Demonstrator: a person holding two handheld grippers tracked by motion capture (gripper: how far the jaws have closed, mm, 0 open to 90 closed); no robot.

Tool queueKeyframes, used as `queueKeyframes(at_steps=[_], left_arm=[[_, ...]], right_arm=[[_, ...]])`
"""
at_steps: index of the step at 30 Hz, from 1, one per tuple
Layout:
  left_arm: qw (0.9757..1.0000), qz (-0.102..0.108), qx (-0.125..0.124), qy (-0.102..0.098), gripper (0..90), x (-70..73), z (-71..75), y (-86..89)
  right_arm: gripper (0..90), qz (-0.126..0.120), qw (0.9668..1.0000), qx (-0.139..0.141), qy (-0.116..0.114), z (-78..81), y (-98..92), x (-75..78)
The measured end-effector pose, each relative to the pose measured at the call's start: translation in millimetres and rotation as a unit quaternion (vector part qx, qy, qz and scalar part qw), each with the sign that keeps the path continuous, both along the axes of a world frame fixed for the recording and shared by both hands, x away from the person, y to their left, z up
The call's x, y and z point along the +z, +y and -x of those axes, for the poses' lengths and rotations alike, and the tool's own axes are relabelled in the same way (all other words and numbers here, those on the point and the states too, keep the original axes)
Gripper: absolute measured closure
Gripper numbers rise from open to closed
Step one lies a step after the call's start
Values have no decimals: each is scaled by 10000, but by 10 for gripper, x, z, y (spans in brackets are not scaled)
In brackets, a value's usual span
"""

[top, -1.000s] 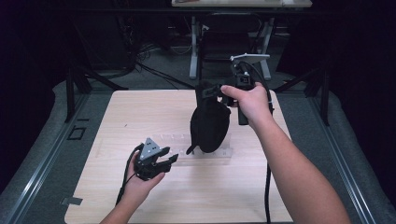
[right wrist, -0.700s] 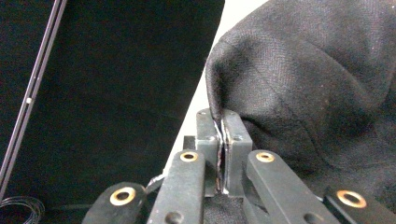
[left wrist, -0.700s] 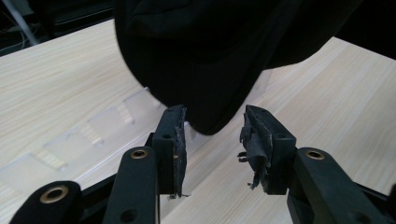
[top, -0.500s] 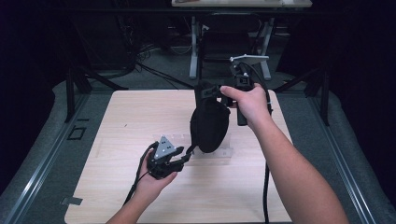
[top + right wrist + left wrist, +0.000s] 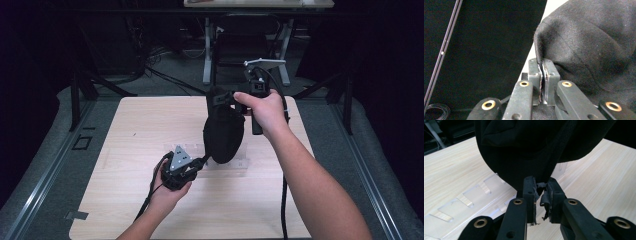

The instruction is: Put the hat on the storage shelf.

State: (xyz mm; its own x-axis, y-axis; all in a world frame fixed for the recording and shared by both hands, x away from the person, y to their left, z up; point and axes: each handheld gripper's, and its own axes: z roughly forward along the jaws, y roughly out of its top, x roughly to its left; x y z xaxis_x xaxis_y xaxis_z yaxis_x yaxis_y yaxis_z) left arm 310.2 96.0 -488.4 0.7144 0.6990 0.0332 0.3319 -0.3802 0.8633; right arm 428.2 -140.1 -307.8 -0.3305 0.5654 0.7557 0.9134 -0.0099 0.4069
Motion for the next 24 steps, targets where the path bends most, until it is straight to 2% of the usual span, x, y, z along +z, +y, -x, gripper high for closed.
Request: queueKeyframes(at_steps=[12, 18, 24], left_arm=[[10000, -57, 24, -67, 825, 3, 6, 5], [9999, -89, 60, -104, 835, 15, 4, 19], [9998, -120, 108, -148, 847, 19, -2, 40]], right_arm=[[806, -93, 9999, 26, -91, 42, -2, 63], [795, -214, 9995, 38, -235, 111, -51, 182], [794, -225, 9992, -15, -333, 157, -144, 275]])
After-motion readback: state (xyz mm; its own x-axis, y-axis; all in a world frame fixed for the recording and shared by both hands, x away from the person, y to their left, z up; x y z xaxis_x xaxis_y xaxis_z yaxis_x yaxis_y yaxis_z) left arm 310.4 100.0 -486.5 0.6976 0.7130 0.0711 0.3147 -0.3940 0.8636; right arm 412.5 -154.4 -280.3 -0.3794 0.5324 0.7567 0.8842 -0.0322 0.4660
